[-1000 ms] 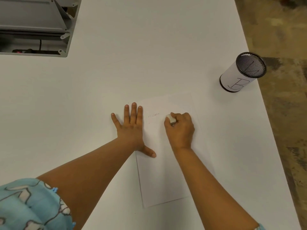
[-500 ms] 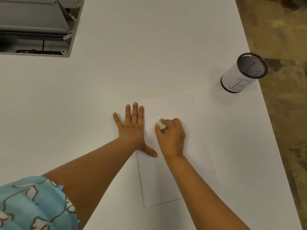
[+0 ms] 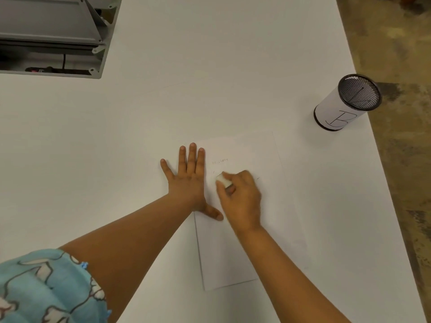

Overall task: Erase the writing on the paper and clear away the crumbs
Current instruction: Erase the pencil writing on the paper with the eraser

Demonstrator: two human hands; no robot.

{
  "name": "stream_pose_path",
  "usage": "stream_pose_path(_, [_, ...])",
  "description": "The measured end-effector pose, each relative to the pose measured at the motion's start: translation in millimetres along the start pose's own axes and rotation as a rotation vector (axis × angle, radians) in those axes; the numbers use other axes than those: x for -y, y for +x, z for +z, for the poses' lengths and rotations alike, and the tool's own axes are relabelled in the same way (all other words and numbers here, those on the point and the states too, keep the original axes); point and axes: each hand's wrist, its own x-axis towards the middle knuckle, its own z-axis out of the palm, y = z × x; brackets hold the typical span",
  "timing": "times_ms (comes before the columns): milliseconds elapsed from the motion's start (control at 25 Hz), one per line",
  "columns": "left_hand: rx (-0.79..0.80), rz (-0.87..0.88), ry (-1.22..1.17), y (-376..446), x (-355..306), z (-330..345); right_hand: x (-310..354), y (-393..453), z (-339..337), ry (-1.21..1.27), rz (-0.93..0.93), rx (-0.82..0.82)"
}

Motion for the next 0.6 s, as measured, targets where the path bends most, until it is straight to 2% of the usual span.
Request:
stream_pose_path(160, [-0.049, 0.002, 0.012, 1, 1, 5, 0, -9, 8, 0.011, -0.021, 0.06])
stream_pose_path(280, [-0.039, 0.019, 0.017, 3, 2, 6, 5, 16, 14, -0.043, -0.073, 0.077])
stream_pose_path(360, [-0.029, 0.019, 0.023, 3, 2, 5, 11, 28, 18, -0.046, -0.04, 0.066])
stream_pose_path(600, [-0.047, -0.015, 0.035, 4, 0, 6, -2, -13, 12, -0.041, -0.01, 0.037])
